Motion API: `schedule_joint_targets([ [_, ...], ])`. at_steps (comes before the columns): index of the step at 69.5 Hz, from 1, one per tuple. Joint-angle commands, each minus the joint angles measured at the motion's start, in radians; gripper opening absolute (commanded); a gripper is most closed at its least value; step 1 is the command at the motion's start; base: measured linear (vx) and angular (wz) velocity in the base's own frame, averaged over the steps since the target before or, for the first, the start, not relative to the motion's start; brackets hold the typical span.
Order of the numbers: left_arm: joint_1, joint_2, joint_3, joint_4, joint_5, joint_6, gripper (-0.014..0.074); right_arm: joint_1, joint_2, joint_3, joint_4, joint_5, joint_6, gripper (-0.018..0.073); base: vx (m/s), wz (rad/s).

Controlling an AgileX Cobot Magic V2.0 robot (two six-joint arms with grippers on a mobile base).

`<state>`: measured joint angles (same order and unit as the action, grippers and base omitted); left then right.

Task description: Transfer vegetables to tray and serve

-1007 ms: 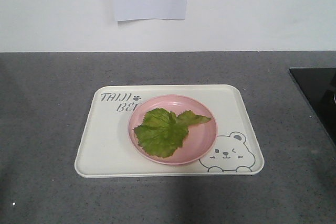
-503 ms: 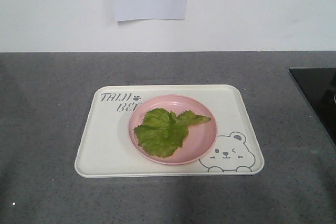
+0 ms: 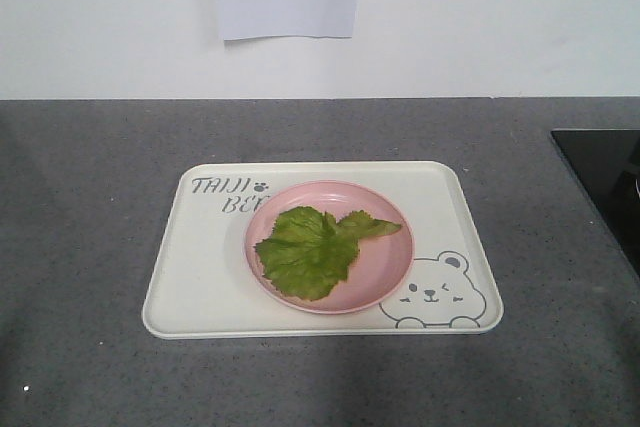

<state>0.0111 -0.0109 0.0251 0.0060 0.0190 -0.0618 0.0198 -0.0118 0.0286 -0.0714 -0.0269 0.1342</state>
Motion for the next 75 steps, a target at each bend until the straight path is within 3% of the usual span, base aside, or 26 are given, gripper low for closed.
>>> schedule_joint_targets([
  [1,0.0,-0.016,0.01,-0.006,-0.076,-0.005,-0.0008,-0.007,-0.003,0.007,-0.016,-0.088,0.016,-0.0008,0.0,0.0],
  [75,0.0,-0.016,0.01,-0.006,-0.076,-0.005,-0.0006,-0.007,-0.003,0.007,-0.002,-0.084,0.025,-0.0008,0.0,0.0],
])
